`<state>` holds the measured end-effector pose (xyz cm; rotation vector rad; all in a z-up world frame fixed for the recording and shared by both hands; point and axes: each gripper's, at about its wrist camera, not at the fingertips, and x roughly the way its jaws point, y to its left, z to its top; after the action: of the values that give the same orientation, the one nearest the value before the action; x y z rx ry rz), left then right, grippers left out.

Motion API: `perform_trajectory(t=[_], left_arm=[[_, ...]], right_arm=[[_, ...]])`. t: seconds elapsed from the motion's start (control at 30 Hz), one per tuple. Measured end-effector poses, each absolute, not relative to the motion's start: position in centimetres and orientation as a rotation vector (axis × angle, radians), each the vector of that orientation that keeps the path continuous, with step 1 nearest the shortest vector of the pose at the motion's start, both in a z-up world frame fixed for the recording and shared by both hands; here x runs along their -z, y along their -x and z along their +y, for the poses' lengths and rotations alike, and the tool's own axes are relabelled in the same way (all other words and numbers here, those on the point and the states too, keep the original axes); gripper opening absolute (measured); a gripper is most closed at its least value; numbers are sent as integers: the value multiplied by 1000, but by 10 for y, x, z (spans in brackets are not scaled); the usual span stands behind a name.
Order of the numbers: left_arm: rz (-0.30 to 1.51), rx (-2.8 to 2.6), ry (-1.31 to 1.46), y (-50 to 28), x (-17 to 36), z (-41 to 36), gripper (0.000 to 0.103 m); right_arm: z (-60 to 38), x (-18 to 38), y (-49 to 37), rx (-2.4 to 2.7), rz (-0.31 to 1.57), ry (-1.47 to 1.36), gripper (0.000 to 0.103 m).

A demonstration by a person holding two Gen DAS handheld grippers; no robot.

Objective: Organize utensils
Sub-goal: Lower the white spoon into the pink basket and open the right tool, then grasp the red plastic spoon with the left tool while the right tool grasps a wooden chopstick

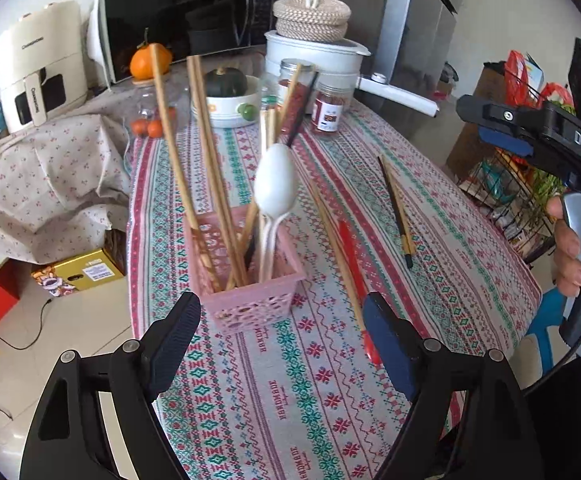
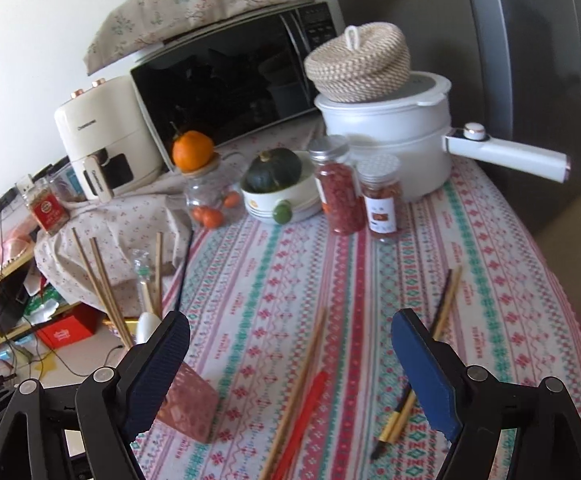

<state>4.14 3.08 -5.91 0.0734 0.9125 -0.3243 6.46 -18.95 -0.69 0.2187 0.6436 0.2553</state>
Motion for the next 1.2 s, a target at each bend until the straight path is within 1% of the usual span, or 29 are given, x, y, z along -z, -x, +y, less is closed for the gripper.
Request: perform_trajectory(t=[0.2, 0.4, 0.43, 0.47, 0.5, 0.57, 0.6, 0.67, 0.73, 0.97, 1.2], left_arm=[[937, 390, -154, -35, 67, -23, 85], [1082, 479, -162, -48, 100, -72, 85], [1097, 479, -161, -51, 105, -77, 82], [1109, 476, -160, -55, 110, -83, 75], [1120, 476, -158, -59, 113, -87, 71], [1137, 473, -140, -69, 119, -93, 57], [1145, 464, -128, -75, 122, -95, 54], [1155, 439, -100, -89, 128, -97, 41], [1163, 408, -74, -101, 134, -96, 34], [1198, 315, -42, -136, 159, -96, 23], [1226, 277, -108, -145, 174, -101, 22]], right_arm=[[-228, 22, -69, -180, 745, -233, 88], [-262, 49, -76, -132, 881, -265, 89], [-267, 53, -78, -122, 900, -273, 89], [-272, 57, -79, -113, 917, -280, 89], [-276, 60, -80, -104, 932, -285, 89], [-284, 67, -82, -89, 957, -289, 89], [-286, 70, -83, -83, 970, -287, 89], [-292, 76, -84, -69, 994, -284, 89], [-296, 81, -86, -61, 1015, -286, 89], [-300, 94, -91, -54, 1068, -279, 88], [-300, 97, -94, -54, 1081, -280, 88]])
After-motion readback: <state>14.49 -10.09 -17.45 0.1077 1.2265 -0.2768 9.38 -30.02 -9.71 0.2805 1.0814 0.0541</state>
